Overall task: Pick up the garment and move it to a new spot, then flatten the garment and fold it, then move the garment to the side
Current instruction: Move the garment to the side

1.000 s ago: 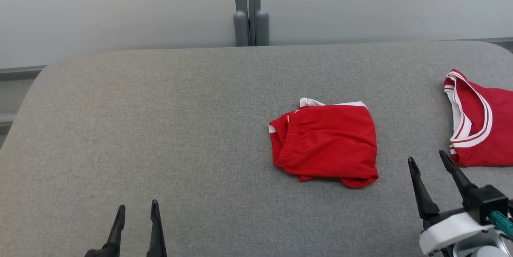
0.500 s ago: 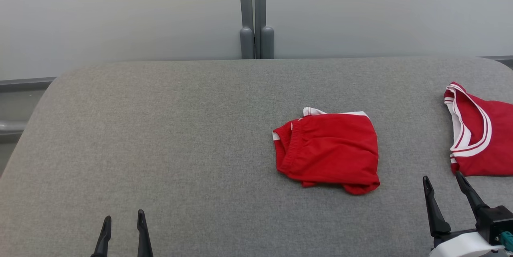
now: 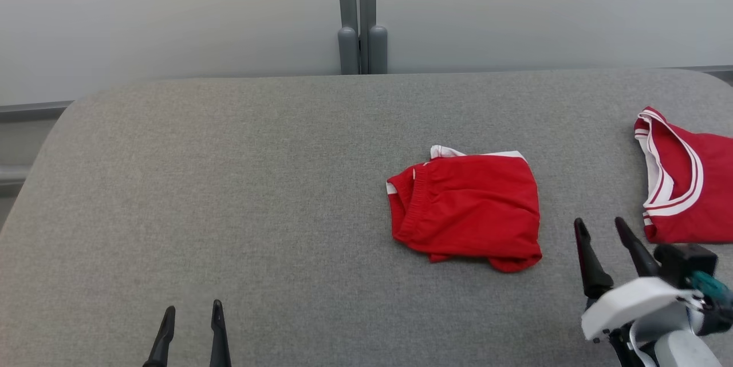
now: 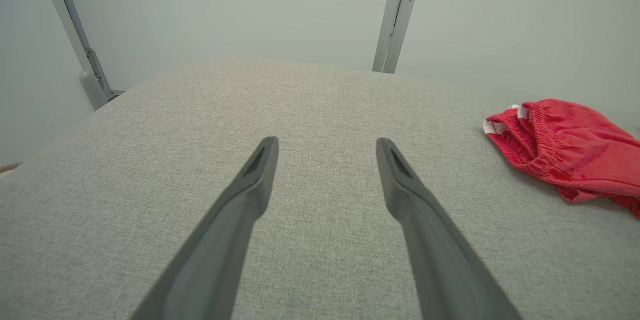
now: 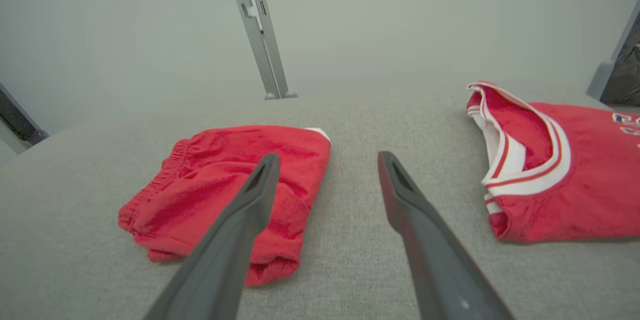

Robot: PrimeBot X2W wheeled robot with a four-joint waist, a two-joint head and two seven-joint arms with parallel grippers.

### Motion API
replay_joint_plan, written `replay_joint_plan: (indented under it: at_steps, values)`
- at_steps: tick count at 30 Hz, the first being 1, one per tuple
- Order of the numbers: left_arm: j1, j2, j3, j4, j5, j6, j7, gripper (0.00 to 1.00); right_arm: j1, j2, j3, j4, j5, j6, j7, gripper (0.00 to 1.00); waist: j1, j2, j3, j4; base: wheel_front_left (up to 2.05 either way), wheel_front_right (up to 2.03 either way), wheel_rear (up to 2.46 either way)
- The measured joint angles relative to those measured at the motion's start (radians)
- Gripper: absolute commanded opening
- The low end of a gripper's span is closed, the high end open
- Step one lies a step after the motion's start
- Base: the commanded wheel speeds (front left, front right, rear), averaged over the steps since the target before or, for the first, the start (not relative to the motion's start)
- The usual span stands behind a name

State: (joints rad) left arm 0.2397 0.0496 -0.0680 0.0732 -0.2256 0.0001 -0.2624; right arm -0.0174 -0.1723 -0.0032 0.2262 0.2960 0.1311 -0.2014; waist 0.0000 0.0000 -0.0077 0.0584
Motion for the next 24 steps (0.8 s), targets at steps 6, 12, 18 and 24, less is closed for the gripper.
replay_joint_plan:
  at_steps: [6, 12, 18, 24]
  values:
    - [-0.011, 0.0, -0.028, 0.012, 0.001, -0.001, 0.0, 1.0, -0.216, -0.075, 0.167, 0.14, 0.166, 0.0, 0.345, 1.0, 0.0, 0.0, 0.025, 0.012, 0.0, 0.0, 0.0]
    - [-0.046, 0.0, -0.06, 0.019, -0.01, 0.009, 0.0, 1.0, -0.329, -0.034, 0.11, 0.348, 0.233, 0.0, 0.482, 1.0, 0.0, 0.0, 0.05, 0.058, 0.0, 0.0, 0.0]
    - [-0.057, 0.0, -0.069, 0.022, -0.011, 0.016, 0.0, 1.0, -0.414, 0.0, 0.074, 0.496, 0.237, 0.0, 0.48, 1.0, 0.0, 0.0, 0.087, 0.106, 0.0, 0.0, 0.0]
    - [-0.073, 0.0, -0.073, 0.019, -0.02, 0.025, 0.0, 1.0, -0.5, 0.016, 0.036, 0.601, 0.237, 0.0, 0.436, 0.0, 0.0, 0.0, 0.126, 0.117, 0.0, 0.0, 0.0]
